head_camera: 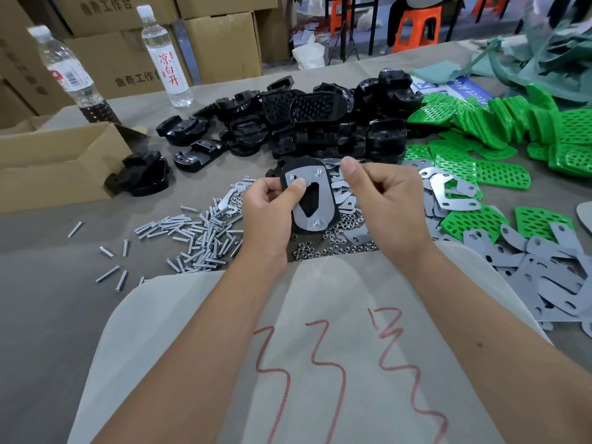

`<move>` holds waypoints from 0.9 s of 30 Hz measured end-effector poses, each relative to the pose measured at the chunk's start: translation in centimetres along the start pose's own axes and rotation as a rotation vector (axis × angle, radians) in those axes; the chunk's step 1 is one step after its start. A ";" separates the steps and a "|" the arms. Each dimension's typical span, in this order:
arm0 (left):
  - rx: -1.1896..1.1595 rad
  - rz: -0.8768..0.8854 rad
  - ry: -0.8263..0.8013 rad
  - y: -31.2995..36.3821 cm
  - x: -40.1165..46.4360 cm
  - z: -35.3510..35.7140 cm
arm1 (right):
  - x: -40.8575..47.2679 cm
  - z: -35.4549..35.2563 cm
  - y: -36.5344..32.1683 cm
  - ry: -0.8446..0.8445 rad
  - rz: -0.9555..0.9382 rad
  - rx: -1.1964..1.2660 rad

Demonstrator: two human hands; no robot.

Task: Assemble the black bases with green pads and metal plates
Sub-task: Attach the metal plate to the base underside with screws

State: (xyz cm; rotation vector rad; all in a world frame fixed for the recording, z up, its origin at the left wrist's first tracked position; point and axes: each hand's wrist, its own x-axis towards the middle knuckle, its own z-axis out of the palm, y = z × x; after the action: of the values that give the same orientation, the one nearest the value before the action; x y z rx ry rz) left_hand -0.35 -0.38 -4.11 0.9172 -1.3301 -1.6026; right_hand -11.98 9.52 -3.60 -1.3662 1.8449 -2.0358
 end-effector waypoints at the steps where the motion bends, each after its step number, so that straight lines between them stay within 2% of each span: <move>1: 0.026 0.026 -0.010 0.0 -0.1 0.1 | 0.0 0.0 0.3 -0.006 -0.025 -0.088; 4: 0.129 0.150 -0.036 0.0 -0.7 0.4 | 0.2 0.4 0.6 -0.125 -0.073 -0.424; 7: 0.160 0.210 -0.004 0.1 -1.1 0.6 | 0.2 0.6 0.7 -0.239 -0.116 -0.598; 11: 0.177 0.225 0.028 0.1 -1.2 0.6 | 0.2 0.7 0.5 -0.199 -0.149 -0.631; 15: 0.188 0.227 0.022 0.0 -1.1 0.5 | 0.2 1.0 0.5 -0.254 -0.147 -0.694; 18: 0.202 0.238 0.004 0.0 -1.1 0.5 | 0.2 1.1 0.4 -0.235 -0.141 -0.756; 27: 0.185 0.185 0.030 -0.3 -0.6 0.2 | 0.0 0.9 0.5 -0.264 -0.161 -0.763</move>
State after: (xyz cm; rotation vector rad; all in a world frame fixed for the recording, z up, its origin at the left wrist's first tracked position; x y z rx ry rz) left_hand -0.34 0.24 -4.37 0.8959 -1.5141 -1.3376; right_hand -11.65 8.70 -4.17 -1.8677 2.5538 -1.1153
